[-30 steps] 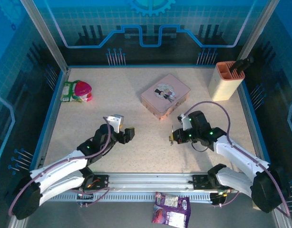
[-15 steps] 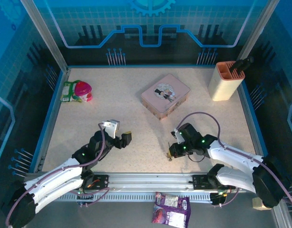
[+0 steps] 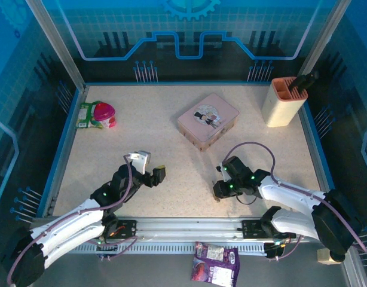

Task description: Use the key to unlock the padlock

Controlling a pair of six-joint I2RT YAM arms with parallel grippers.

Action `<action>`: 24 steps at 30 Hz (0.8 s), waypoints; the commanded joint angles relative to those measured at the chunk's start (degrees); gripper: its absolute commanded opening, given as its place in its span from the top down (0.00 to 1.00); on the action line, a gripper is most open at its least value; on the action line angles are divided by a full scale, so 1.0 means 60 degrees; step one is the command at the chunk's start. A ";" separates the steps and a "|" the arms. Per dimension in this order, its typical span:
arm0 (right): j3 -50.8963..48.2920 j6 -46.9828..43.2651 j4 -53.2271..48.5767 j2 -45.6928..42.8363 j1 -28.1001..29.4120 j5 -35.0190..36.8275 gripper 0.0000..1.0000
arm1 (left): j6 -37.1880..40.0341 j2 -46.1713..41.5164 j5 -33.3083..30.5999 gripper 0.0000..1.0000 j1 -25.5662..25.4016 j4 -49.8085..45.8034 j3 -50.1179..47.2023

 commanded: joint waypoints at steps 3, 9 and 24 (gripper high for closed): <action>0.0066 -0.0144 -0.0637 -0.0575 0.0062 0.0916 0.72 | 0.0201 0.0027 0.0039 0.18 0.0081 0.0094 -0.0019; 0.0571 -0.0893 -0.1459 -0.1221 -0.0085 0.1435 0.61 | 0.0296 0.0033 -0.0484 0.18 0.0093 0.0080 0.0251; 0.1974 -0.4995 0.1709 -0.2239 -0.0763 0.5224 0.00 | 0.1369 -0.0106 -0.4279 0.01 0.0400 0.0092 0.0989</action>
